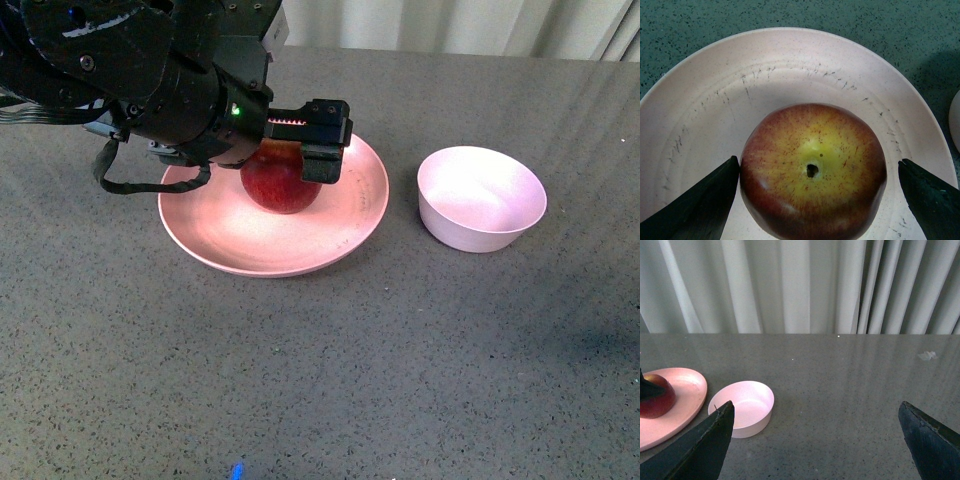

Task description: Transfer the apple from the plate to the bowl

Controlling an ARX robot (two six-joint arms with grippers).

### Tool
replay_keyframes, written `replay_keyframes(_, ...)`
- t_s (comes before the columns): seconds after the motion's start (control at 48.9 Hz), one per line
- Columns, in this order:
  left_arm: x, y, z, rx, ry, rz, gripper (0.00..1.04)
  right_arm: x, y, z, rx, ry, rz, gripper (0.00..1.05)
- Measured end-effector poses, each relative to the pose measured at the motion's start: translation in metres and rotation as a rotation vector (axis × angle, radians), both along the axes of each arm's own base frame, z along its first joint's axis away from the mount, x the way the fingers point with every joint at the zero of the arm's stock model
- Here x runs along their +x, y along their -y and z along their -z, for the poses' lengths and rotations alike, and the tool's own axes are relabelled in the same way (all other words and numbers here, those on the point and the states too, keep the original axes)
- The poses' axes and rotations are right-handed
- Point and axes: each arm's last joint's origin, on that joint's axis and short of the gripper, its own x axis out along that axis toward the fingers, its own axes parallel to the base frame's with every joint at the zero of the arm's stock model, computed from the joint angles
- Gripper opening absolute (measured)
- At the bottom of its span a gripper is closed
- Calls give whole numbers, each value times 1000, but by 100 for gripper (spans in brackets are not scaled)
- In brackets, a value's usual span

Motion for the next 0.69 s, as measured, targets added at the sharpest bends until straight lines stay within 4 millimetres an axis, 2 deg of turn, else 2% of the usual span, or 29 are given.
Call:
replay_keyframes(0.102, 1, 2, 0, 3, 2, 0, 96, 0, 0, 0, 0, 0, 0, 96)
replay_keyframes(0.225, 1, 4, 0, 8, 2, -6, 82, 0, 0, 0, 0, 0, 0, 96)
replay_keyframes(0.347, 0, 5, 0, 11, 3, -10, 74, 0, 0, 0, 0, 0, 0, 96)
replay_keyframes(0.695, -5, 15, -9, -15, 9, 23, 71, 0, 0, 0, 0, 0, 0, 96)
